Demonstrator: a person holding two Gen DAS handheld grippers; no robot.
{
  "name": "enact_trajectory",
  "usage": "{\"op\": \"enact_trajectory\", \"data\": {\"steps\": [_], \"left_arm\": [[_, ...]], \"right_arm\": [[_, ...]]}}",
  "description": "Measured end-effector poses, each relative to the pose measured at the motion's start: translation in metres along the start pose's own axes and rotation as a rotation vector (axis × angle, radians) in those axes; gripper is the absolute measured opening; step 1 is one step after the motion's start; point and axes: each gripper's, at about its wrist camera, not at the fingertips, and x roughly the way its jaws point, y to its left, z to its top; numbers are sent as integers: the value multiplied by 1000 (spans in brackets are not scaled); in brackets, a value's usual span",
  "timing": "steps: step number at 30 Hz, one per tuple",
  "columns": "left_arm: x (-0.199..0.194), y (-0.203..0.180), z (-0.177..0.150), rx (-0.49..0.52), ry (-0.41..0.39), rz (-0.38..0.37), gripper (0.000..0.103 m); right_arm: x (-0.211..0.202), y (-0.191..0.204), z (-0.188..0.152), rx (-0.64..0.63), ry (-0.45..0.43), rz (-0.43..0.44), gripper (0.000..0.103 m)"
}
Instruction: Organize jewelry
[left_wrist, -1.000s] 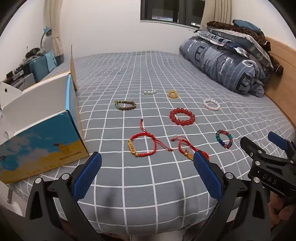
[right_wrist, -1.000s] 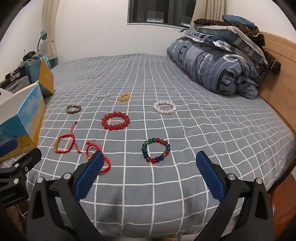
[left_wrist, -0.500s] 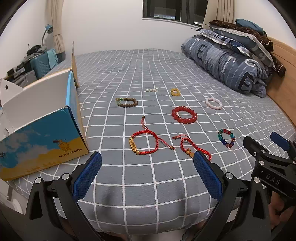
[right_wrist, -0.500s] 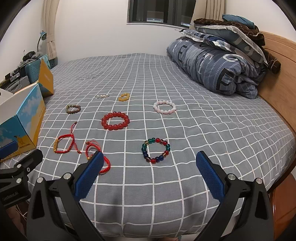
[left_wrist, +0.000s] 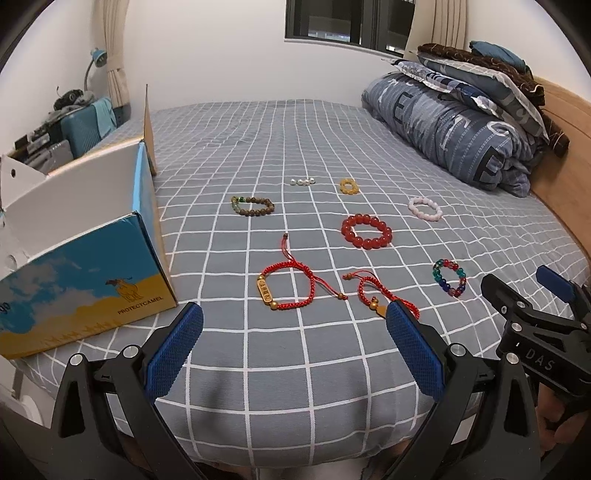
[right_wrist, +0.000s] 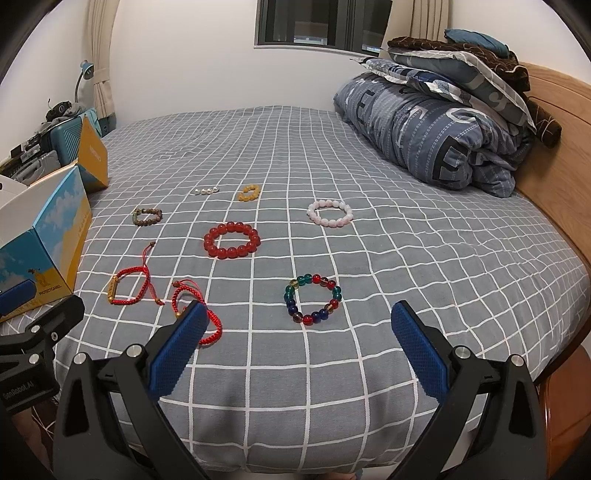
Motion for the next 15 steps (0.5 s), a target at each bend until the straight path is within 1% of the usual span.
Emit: {"op": "enact_trajectory", "data": {"steps": [15], "left_arm": [[0, -2, -1, 3, 1, 4, 97]], "right_arm": [[0, 0, 0, 0, -1, 1, 96]]}}
